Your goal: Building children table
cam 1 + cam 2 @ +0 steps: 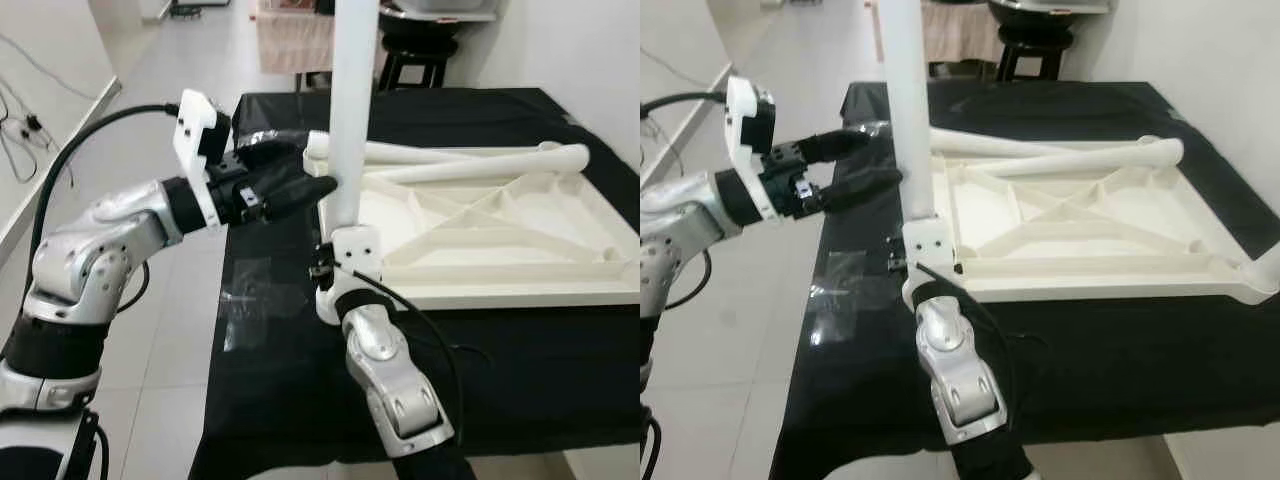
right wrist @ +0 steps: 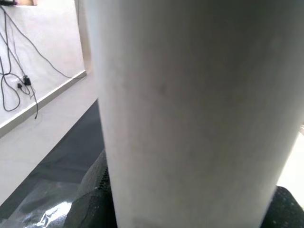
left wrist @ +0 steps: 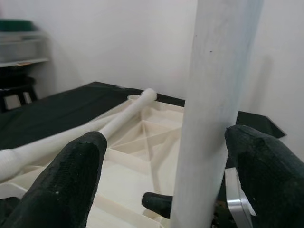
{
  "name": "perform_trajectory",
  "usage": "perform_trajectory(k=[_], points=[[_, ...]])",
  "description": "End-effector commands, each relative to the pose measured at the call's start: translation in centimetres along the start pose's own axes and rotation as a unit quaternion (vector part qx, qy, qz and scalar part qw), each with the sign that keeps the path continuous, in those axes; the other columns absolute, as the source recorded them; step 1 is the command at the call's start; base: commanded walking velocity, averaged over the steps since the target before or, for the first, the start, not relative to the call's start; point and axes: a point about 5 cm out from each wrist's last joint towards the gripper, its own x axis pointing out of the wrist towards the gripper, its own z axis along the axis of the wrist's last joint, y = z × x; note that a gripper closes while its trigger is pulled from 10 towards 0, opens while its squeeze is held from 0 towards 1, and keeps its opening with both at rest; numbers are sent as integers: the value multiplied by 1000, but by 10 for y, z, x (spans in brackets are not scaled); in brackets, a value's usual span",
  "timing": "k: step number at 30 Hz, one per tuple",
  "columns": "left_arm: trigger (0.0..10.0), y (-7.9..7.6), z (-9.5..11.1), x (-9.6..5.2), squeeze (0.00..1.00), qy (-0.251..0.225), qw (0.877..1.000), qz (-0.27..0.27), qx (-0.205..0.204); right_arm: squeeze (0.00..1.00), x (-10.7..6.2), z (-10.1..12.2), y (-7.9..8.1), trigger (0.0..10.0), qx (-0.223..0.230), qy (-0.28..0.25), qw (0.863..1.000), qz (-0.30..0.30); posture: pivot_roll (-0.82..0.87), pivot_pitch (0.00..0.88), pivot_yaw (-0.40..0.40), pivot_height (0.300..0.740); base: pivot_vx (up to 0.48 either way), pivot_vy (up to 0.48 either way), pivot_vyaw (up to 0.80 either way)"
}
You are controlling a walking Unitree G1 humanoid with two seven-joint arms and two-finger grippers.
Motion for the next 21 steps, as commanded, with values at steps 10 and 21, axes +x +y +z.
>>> perform_trajectory(k=[10, 21], points=[[10000, -15, 16, 40, 0, -5, 992, -125, 6, 0, -20, -39, 42, 10000, 95, 132, 987, 19, 52, 158, 3, 740, 0, 0, 0], [0, -17, 16, 51, 0, -14, 989, -149, -4, 0, -20, -37, 43, 10000, 98, 130, 986, 19, 46, 164, 3, 740, 0, 0, 0]])
